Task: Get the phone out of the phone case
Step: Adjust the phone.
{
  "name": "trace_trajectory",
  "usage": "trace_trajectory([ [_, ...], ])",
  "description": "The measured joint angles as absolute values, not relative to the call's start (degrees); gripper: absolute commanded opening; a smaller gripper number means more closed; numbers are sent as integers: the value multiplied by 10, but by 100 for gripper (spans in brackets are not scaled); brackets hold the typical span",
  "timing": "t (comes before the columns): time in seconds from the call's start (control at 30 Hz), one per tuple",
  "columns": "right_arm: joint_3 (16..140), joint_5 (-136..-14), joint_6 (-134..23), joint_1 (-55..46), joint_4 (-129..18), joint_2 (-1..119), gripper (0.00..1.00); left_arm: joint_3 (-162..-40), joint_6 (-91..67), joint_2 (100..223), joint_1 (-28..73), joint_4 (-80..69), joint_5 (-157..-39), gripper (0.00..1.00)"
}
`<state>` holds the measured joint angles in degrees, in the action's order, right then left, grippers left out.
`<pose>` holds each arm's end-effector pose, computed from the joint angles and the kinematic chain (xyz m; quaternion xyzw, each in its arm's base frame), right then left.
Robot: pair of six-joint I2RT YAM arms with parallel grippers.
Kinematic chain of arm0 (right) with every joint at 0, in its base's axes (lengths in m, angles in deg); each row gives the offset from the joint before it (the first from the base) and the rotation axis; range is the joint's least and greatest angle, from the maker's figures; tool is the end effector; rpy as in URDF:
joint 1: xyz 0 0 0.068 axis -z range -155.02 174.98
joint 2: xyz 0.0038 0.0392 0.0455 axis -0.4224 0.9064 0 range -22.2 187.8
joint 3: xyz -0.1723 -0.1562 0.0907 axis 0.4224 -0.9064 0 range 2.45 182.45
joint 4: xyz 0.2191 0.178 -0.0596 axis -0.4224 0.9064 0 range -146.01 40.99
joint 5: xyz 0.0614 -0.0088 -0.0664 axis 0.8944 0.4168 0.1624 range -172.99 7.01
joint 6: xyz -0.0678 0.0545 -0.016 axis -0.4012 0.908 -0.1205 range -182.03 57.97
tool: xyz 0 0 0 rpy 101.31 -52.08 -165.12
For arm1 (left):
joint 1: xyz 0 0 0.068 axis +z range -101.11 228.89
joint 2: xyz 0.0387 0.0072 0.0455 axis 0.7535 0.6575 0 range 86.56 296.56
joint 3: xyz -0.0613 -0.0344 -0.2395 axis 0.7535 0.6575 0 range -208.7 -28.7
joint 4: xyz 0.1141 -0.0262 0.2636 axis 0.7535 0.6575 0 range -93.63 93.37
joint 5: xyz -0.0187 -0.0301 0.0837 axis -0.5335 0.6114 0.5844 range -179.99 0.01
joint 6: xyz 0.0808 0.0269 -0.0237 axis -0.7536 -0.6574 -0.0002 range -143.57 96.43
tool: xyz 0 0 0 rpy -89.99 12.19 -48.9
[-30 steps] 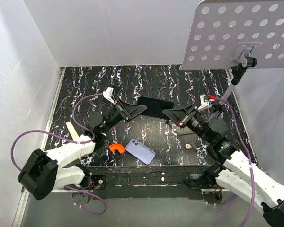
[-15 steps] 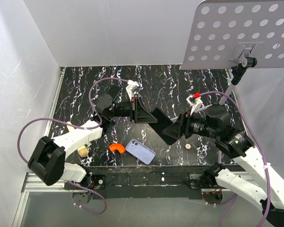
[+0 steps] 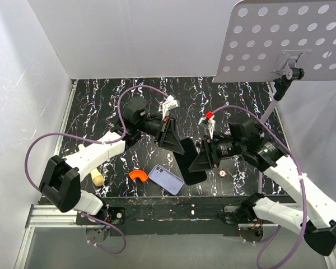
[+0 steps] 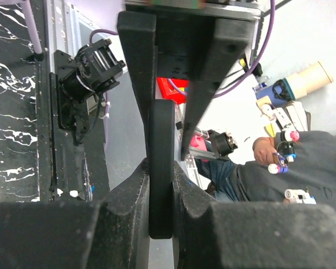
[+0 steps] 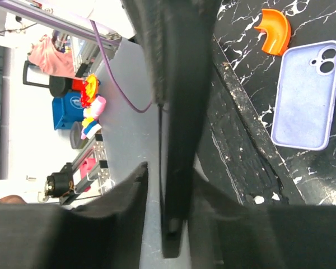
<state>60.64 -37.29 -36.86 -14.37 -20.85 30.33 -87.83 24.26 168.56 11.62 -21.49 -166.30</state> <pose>0.1596 0.2037 0.3272 -0.2924 0.7658 0.5314 0.2135 0.2357 -0.2753 0.2919 0.3623 0.6157 -0.6948 0.0833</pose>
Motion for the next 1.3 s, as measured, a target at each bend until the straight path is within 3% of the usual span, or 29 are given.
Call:
trace_trajectory([
  [0.03,607,-366,-368,-143,-216,311,5,-882,238,1685,116,-209,-1663,0],
  [0.07,607,-364,-361,-142,-224,320,1,-885,235,1684,116,-202,-1666,6],
  [0.1,607,-360,-352,-141,-230,326,1,-886,232,1682,116,-198,-1667,28],
  [0.2,582,-381,-315,-141,-283,311,1,-885,231,1665,123,-167,-1614,65],
  [0.27,553,-415,-284,-142,-327,286,1,-853,256,1635,124,-183,-1530,80],
  [0.3,535,-439,-265,-142,-349,267,1,-818,277,1611,125,-203,-1486,81],
  [0.4,489,-524,-211,-142,-393,206,1,-707,337,1538,124,-278,-1372,78],
  [0.5,466,-600,-166,-142,-421,162,1,-674,373,1519,119,-310,-1314,67],
  [0.57,465,-639,-140,-141,-440,147,1,-674,394,1527,116,-343,-1301,58],
  [0.83,465,-703,-79,-141,-506,148,1,-675,489,1606,80,-511,-1318,40],
  [0.97,451,-721,-60,-141,-522,142,1,-675,527,1640,59,-578,-1336,22],
  [1.03,445,-724,-51,-141,-527,142,1,-675,544,1654,50,-607,-1346,5],
  [1.07,444,-721,-45,-141,-530,142,4,-675,551,1661,47,-620,-1349,0],
  [1.13,444,-717,-38,-140,-532,141,26,-675,570,1674,46,-659,-1358,0],
  [1.3,526,-701,-81,-125,-421,172,48,-676,586,1686,44,-694,-1370,0],
])
